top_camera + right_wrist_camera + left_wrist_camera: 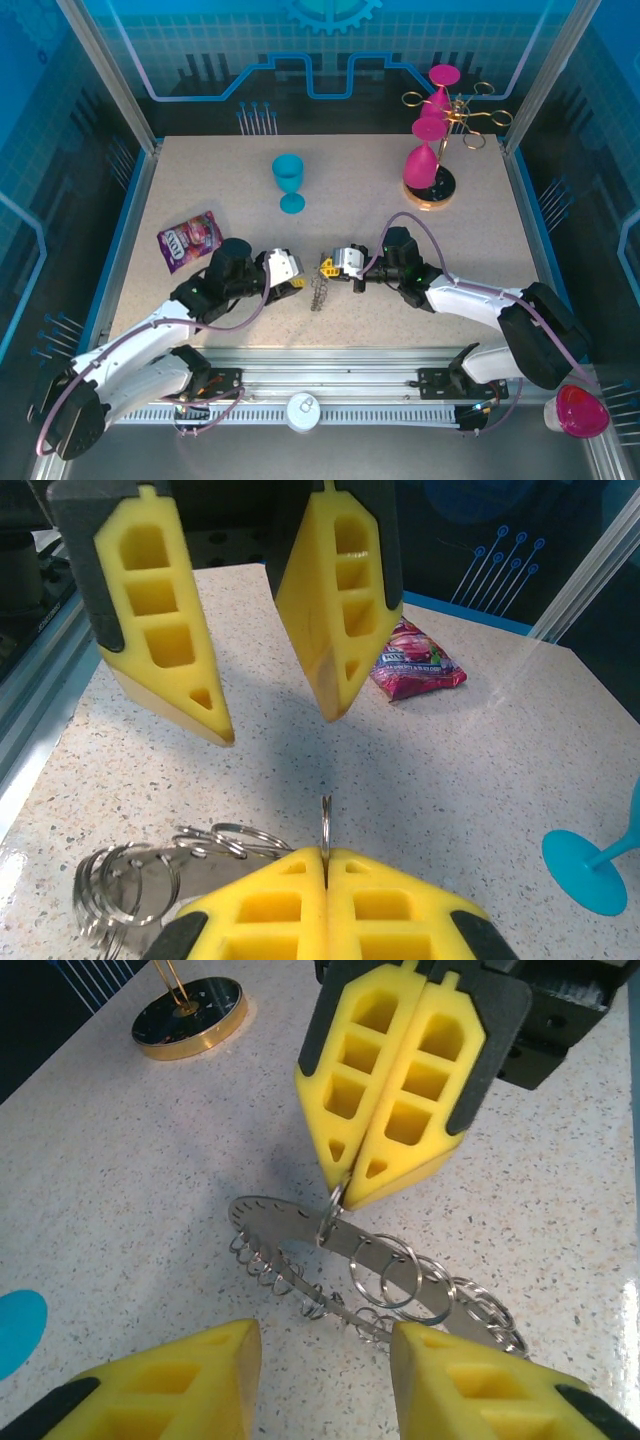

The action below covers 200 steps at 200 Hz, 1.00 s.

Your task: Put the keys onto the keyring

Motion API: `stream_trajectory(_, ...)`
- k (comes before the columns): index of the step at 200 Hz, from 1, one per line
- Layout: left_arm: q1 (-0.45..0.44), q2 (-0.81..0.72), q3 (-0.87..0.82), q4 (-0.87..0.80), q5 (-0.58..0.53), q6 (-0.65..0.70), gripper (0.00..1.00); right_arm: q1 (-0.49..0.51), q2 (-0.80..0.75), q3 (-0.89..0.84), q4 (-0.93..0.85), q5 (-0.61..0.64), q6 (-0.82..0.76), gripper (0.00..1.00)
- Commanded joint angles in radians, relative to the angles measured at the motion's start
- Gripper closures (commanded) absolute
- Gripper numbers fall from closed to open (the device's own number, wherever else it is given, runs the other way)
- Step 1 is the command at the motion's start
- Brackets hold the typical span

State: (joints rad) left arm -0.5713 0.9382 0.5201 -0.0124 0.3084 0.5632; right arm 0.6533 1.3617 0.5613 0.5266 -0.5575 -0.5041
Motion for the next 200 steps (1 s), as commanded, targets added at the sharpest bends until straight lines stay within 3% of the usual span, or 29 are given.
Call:
stream_trajectory(1, 0.007, 0.018, 0.008, 0.096, 0.005, -0.003, 0.66, 0.0, 0.0, -0.007, 0.061, -0.013, 0.007, 1.0)
stream_trajectory(65, 0.007, 0.115, 0.036, 0.157, 0.114, -0.054, 0.66, 0.0, 0.007, -0.008, 0.08, -0.035, 0.022, 1.0)
stream_trajectory(122, 0.008, 0.159, 0.04, 0.202, 0.121, -0.062, 0.69, 0.003, 0.018, -0.002, 0.086, -0.054, 0.03, 1.0)
stream_trajectory(161, 0.007, 0.169, 0.043, 0.216, 0.122, -0.074, 0.75, 0.006, 0.024, 0.004, 0.087, -0.058, 0.032, 1.0)
stream_trajectory(200, 0.007, 0.17, 0.051, 0.183, 0.138, -0.065, 0.89, 0.008, 0.027, 0.005, 0.089, -0.058, 0.035, 1.0)
